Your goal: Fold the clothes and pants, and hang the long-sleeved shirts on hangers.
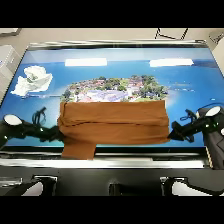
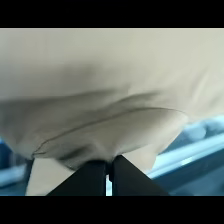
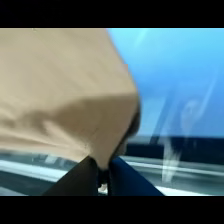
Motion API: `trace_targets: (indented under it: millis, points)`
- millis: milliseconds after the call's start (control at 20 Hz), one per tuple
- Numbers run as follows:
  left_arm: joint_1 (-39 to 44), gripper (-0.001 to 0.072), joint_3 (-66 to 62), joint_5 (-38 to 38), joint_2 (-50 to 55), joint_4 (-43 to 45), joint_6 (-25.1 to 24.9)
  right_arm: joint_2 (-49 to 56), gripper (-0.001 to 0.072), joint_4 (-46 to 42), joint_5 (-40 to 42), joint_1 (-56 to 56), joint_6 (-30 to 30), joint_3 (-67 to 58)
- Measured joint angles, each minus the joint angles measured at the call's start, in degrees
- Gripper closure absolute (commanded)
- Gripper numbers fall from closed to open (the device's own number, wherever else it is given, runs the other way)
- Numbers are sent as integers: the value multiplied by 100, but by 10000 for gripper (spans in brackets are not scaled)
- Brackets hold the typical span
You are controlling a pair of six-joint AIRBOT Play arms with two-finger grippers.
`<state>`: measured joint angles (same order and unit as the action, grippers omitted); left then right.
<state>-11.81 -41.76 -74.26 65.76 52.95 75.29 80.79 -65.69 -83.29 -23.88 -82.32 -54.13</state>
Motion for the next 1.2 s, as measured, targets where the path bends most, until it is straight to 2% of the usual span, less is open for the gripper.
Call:
trace_targets:
  millis: [200, 450, 750, 800, 850, 900, 950, 1000, 1100, 1200]
  points:
    - [136, 682, -1305, 138, 721, 20, 133, 315, 670, -26, 546, 560, -433, -1082]
    - [273, 682, -2981, 197, 2116, 33, 334, 1272, 668, 44, 1010, 909, -863, -2374]
    - [452, 680, -4275, 136, 3565, -127, 466, 2028, 660, 291, 1360, 1095, -1029, -2859]
    - [466, 649, -4389, 136, 3705, -142, 468, 2079, 581, 299, 1377, 1104, -1034, -2883]
    - [474, 581, -4470, 127, 3810, -149, 468, 2109, 399, 319, 1368, 1110, -1082, -2909]
    - [472, 359, -4524, 92, 3873, -166, 468, 2131, 293, 319, 1331, 1106, -1082, -2955]
    - [452, 238, -4564, 22, 3915, -181, 470, 2146, 192, 321, 1211, 1084, -1093, -3021]
    - [413, 238, -4594, -109, 3939, -184, 468, 2159, 87, 317, 1054, 1027, -1091, -3097]
    - [293, 238, -4634, -385, 3923, -184, 463, 2181, 7, 262, 855, 822, -1073, -3198]
    - [168, 239, -4656, -640, 3794, -186, 444, 2247, -3, 262, 654, 588, -1001, -3246]
